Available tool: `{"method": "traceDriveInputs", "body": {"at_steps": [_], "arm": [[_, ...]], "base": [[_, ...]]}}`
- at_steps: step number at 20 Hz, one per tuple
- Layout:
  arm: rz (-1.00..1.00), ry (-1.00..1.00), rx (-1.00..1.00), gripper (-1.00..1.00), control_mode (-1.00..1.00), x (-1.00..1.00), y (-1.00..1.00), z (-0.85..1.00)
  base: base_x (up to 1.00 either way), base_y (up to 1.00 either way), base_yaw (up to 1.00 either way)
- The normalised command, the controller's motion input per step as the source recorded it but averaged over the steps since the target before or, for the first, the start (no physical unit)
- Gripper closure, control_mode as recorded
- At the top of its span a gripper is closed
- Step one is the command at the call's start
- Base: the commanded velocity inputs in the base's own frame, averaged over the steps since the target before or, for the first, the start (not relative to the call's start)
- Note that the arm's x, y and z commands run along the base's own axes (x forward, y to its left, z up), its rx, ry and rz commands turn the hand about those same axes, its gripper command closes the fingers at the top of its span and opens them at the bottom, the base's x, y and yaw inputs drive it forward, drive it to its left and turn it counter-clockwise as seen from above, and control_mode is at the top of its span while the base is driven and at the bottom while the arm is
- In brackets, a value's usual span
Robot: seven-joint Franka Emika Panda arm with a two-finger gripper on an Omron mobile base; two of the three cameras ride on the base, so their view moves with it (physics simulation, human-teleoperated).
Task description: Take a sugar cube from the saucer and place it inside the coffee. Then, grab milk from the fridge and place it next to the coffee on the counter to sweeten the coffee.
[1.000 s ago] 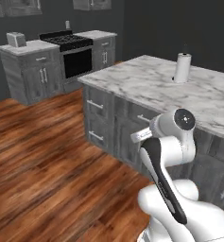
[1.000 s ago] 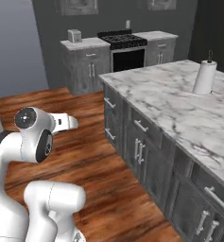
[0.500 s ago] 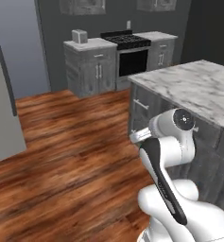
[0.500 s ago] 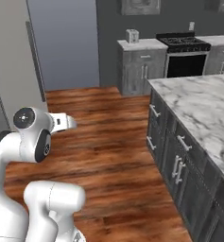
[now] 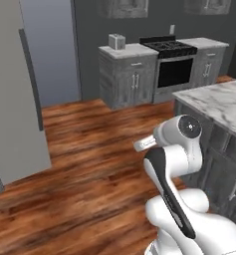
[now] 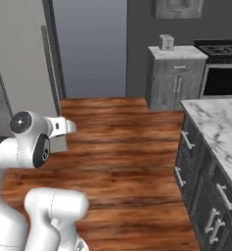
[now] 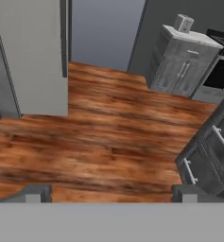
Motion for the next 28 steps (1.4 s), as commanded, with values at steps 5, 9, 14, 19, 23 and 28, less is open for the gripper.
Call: {"method": "traceDriveInputs", "body": {"at_steps": [5, 9, 14, 19, 23, 28], "arm": [[0.0, 0.0, 0.0, -1.0, 1.0, 0.0, 0.0, 0.0], [0.0, 0.0, 0.0, -1.0, 1.0, 0.0, 0.0, 0.0], [0.0, 0.0, 0.0, -1.0, 1.0, 0.0, 0.0, 0.0], [0.0, 0.0, 0.0, -1.0, 1.0, 0.0, 0.0, 0.0], [0.0, 0.0, 0.0, -1.0, 1.0, 0.0, 0.0, 0.0], [0.0, 0.0, 0.0, -1.0, 1.0, 0.0, 0.0, 0.0]], "base": [[1.0, -0.47, 0.12], [1.0, -0.3, 0.1], [1.0, -0.31, 0.08], [1.0, -0.28, 0.06], [1.0, -0.22, 0.05], [1.0, -0.18, 0.06]]}}
